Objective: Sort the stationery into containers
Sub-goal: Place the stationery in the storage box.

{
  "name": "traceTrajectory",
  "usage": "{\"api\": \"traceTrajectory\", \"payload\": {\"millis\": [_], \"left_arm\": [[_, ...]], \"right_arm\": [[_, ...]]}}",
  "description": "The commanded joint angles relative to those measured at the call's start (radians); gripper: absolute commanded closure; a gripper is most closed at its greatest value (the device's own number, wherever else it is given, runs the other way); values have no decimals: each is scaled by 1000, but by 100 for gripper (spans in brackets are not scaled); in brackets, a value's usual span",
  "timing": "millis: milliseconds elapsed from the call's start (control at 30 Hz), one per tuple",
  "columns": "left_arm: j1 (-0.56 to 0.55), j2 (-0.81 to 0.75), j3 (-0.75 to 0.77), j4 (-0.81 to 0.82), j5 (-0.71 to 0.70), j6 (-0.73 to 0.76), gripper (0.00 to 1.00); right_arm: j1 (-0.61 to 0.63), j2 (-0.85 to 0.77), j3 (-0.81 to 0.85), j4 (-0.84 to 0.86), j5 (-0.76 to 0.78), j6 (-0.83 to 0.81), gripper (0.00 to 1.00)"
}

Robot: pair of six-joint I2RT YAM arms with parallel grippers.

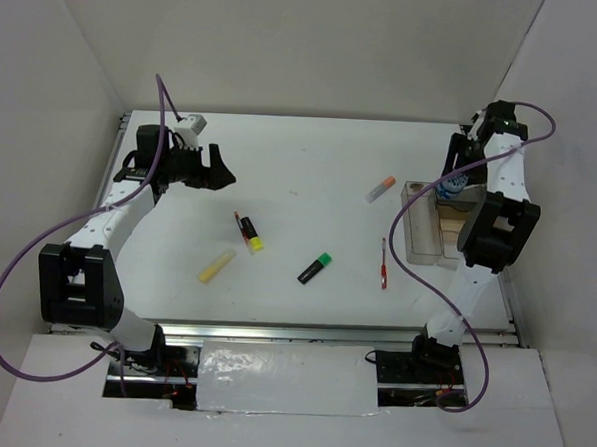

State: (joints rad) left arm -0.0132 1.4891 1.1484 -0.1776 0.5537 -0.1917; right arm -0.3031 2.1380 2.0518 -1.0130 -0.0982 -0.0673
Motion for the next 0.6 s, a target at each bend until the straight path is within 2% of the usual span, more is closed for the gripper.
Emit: {"api": "traceTrajectory", "payload": {"millis": [0, 567], "left_arm": [[7, 11, 33, 44, 26, -18, 5], [5, 13, 27, 46, 23, -28, 5]], "right_arm": [[-17, -4, -24, 14, 14, 3, 77], [-47, -63, -56, 1, -32, -3, 82]]}}
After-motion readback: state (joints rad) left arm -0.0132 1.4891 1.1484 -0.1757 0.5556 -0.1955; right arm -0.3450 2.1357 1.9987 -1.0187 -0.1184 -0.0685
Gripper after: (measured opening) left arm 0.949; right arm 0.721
